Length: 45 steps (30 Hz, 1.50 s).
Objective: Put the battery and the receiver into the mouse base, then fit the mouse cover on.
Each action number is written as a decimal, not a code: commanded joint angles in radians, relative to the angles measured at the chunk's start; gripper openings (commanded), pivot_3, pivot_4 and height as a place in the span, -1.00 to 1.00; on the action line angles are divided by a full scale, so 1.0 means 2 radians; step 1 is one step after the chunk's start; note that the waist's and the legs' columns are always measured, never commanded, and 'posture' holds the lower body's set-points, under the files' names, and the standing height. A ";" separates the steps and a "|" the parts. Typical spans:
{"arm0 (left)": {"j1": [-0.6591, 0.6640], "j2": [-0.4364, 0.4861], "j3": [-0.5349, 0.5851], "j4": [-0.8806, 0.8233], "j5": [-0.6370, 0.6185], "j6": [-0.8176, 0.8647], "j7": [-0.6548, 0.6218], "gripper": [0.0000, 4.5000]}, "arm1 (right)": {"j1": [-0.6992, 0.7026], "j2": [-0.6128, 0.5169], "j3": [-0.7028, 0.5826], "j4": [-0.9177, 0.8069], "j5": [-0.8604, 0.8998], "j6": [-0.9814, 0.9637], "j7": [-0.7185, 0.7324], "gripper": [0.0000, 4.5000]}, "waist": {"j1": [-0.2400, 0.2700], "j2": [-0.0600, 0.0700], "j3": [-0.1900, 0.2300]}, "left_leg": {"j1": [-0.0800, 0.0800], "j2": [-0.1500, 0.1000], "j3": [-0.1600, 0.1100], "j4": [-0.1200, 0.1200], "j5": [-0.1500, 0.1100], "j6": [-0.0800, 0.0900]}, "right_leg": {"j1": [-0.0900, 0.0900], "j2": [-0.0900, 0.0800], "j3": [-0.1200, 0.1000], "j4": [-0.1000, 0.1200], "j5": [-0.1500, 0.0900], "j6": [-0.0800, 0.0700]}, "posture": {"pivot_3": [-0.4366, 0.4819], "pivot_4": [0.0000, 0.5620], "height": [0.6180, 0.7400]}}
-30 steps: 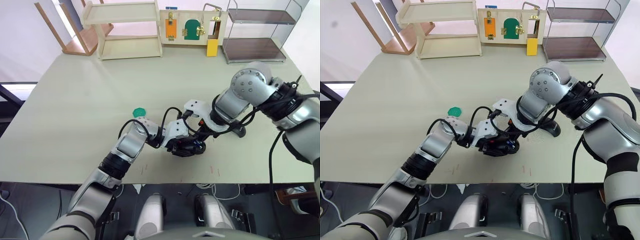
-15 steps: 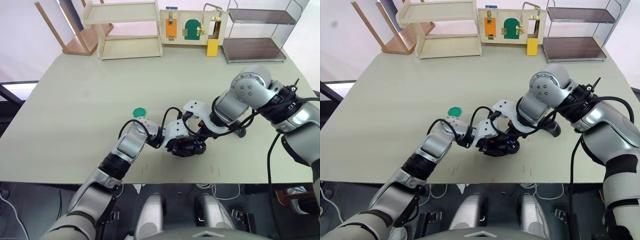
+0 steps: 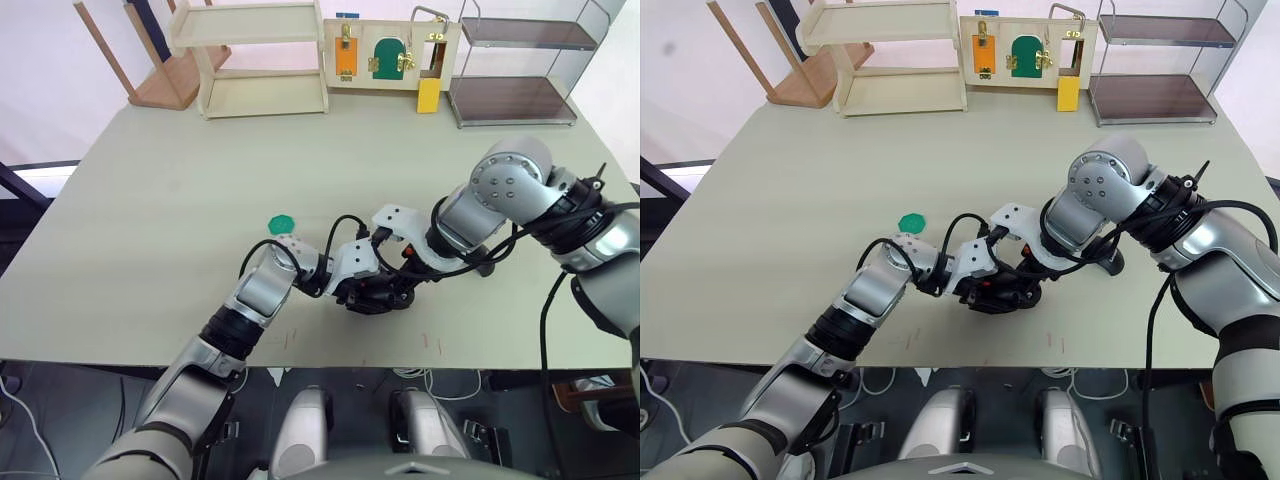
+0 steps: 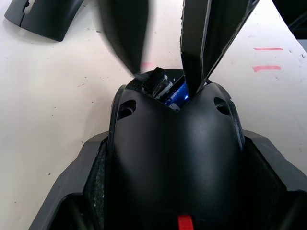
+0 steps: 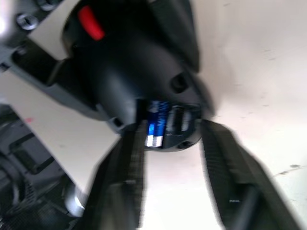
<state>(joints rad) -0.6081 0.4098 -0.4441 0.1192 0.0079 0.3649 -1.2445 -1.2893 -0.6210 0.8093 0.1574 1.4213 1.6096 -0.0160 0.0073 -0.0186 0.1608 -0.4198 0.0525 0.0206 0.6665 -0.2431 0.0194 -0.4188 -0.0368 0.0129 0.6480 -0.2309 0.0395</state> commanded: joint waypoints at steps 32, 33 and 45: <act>0.006 0.025 -0.032 0.015 0.006 0.024 -0.018 0.32 | 0.313 -0.125 -0.306 -0.302 -0.146 -0.181 0.171 -0.88 | 0.000 0.000 0.000 | -0.002 0.001 0.000 0.000 -0.001 0.002 | -0.001 0.001 0.000 -0.002 0.000 0.001 | -0.05 -0.47 1.00; 0.005 0.026 -0.032 0.016 0.005 0.024 -0.019 0.32 | 0.329 -0.121 -0.310 -0.311 -0.170 -0.211 0.184 -0.98 | -0.001 0.000 0.000 | -0.002 0.001 0.000 0.000 -0.001 0.002 | -0.001 0.002 0.000 -0.002 0.000 0.001 | -0.05 -0.47 1.00; 0.005 0.034 -0.030 0.004 0.001 0.039 -0.018 0.32 | 0.436 -0.052 -0.299 -0.307 -0.335 -0.399 0.288 -0.98 | -0.009 0.000 0.000 | 0.000 0.001 0.000 0.001 -0.001 0.002 | 0.001 0.002 0.001 -0.001 -0.001 0.003 | -0.05 -0.47 1.00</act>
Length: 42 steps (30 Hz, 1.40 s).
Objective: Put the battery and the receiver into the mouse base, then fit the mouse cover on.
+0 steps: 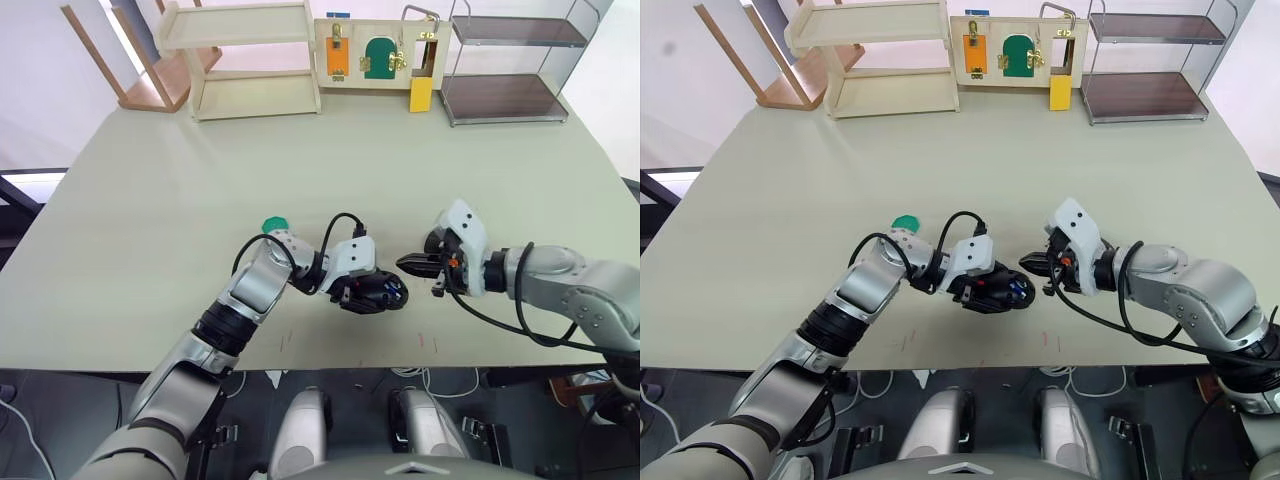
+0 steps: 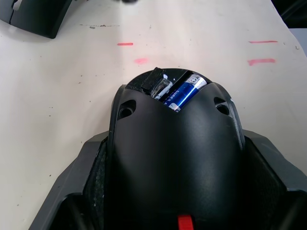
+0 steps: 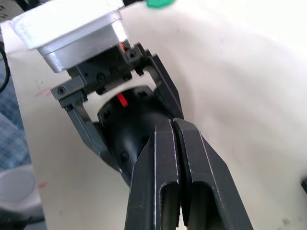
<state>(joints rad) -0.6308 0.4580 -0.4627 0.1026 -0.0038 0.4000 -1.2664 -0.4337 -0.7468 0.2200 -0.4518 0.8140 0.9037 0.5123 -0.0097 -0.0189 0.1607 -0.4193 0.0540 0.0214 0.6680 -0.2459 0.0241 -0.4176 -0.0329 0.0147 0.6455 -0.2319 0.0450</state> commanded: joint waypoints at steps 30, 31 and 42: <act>0.027 0.016 -0.021 -0.004 0.004 0.036 -0.002 0.32 | 0.081 0.078 0.015 0.076 -0.209 -0.184 0.140 -0.98 | -0.002 0.000 0.000 | 0.003 0.000 0.000 0.000 0.000 0.000 | 0.001 0.001 0.001 0.001 0.001 -0.001 | -0.05 -0.47 1.00; 0.027 0.016 -0.021 -0.004 0.004 0.036 -0.002 0.32 | 0.082 0.079 0.015 0.079 -0.211 -0.185 0.141 -0.98 | -0.002 0.000 0.000 | 0.003 0.000 0.000 0.000 0.000 0.000 | 0.001 0.001 0.001 0.002 0.001 -0.001 | -0.05 -0.47 1.00; 0.026 0.015 -0.021 -0.005 0.004 0.036 0.000 0.32 | 0.102 0.089 0.034 0.120 -0.246 -0.198 0.147 -0.98 | -0.002 0.000 0.000 | 0.003 0.000 0.000 0.000 0.000 0.000 | 0.002 0.001 0.001 0.002 0.001 -0.001 | -0.05 -0.47 1.00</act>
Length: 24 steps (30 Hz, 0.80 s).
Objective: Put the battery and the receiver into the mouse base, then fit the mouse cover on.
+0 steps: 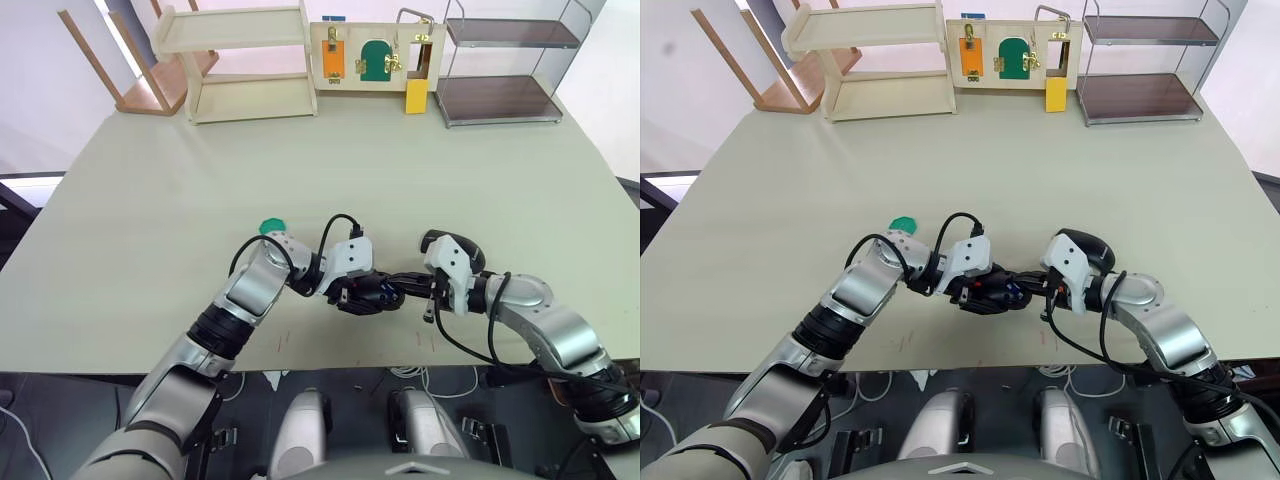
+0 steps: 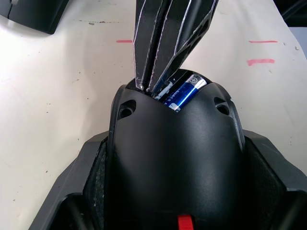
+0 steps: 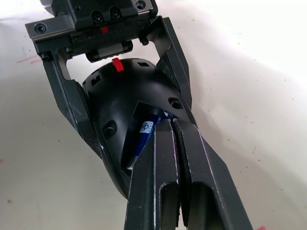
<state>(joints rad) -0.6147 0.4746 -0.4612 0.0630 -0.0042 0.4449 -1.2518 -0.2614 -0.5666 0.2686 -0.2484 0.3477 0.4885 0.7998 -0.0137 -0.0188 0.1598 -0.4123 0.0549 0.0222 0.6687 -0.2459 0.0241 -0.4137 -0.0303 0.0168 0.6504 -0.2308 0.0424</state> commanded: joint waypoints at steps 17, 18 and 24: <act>0.018 0.006 -0.022 0.016 0.002 0.014 -0.003 0.32 | 0.038 0.026 -0.035 0.012 -0.034 -0.103 -0.011 -0.98 | 0.001 0.000 -0.003 | 0.005 0.000 0.002 0.000 0.000 0.000 | 0.002 0.000 0.002 0.004 -0.003 -0.002 | -0.05 -0.47 1.00; 0.018 0.006 -0.022 0.017 0.002 0.013 -0.003 0.32 | 0.041 0.025 -0.037 0.011 -0.039 -0.107 -0.013 -0.98 | 0.001 0.000 -0.003 | 0.005 0.000 0.002 0.000 0.000 0.000 | 0.002 0.000 0.003 0.004 -0.003 -0.002 | -0.05 -0.47 1.00; 0.012 0.005 -0.021 0.022 0.003 0.012 -0.003 0.32 | 0.079 0.017 -0.077 -0.007 -0.019 -0.146 0.003 -0.98 | 0.001 0.000 -0.003 | 0.005 0.000 0.002 0.000 0.000 0.000 | 0.002 0.000 0.003 0.004 -0.003 -0.002 | -0.05 -0.47 1.00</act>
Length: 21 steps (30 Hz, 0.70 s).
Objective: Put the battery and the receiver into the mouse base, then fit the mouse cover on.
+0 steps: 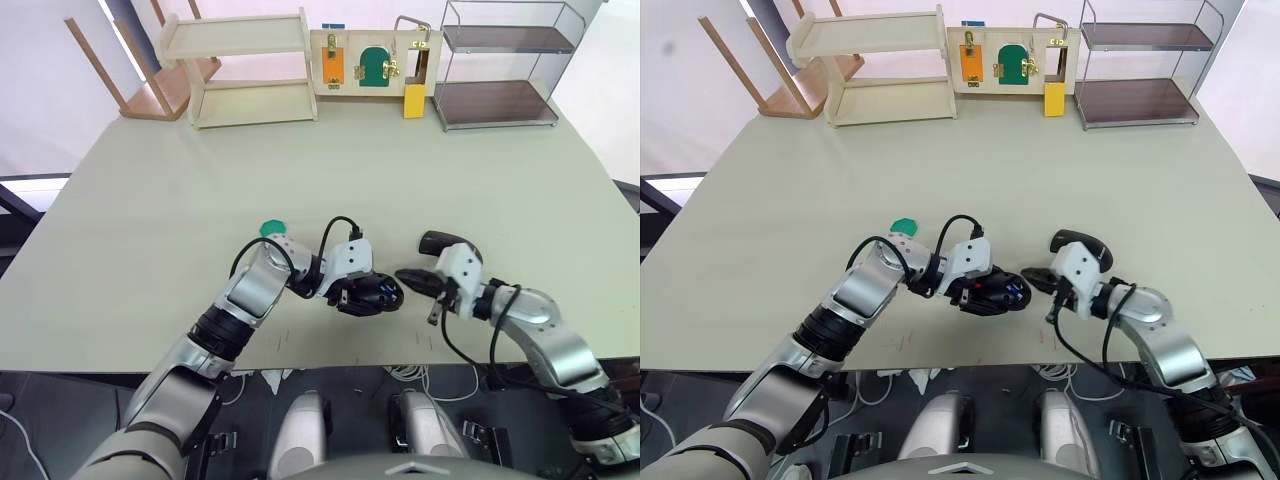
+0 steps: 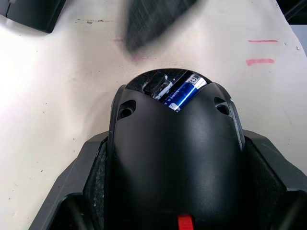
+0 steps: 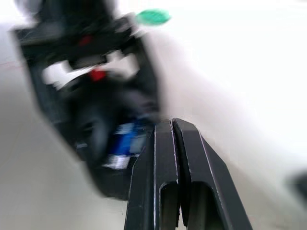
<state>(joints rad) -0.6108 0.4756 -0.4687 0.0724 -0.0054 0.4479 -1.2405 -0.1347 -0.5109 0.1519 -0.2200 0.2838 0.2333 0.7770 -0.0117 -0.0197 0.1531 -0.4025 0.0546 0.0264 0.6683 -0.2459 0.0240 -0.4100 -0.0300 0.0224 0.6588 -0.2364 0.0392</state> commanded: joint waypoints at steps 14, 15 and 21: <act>0.013 0.005 -0.017 0.013 0.004 0.006 0.002 0.32 | 0.140 -0.068 -0.141 -0.001 0.154 -0.071 0.176 0.34 | 0.000 0.000 0.000 | 0.001 0.000 0.001 0.000 0.000 0.000 | 0.000 0.000 0.001 0.000 0.000 0.000 | -0.05 -0.47 1.00; 0.013 0.005 -0.016 0.013 0.004 0.006 0.003 0.32 | 0.144 -0.067 -0.147 0.002 0.157 -0.077 0.182 0.53 | 0.001 0.000 0.000 | 0.001 0.000 0.001 0.000 0.000 0.000 | 0.000 0.000 0.001 0.000 0.000 0.000 | -0.05 -0.47 1.00; 0.012 0.006 -0.015 0.011 0.004 0.008 0.008 0.32 | 0.159 -0.060 -0.162 0.024 0.142 -0.124 0.203 1.00 | 0.001 0.000 0.000 | 0.001 0.000 0.001 0.000 0.000 0.000 | 0.000 0.000 0.001 0.000 0.000 0.000 | -0.05 -0.47 1.00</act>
<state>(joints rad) -0.6082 0.4778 -0.4718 0.0710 -0.0117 0.4446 -1.2243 0.1807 -0.6324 -0.1374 -0.1660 0.5576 0.0195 1.1697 -0.0103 -0.0200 0.1533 -0.4009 0.0547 0.0293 0.6680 -0.2460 0.0239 -0.4098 -0.0301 0.0254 0.6588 -0.2367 0.0390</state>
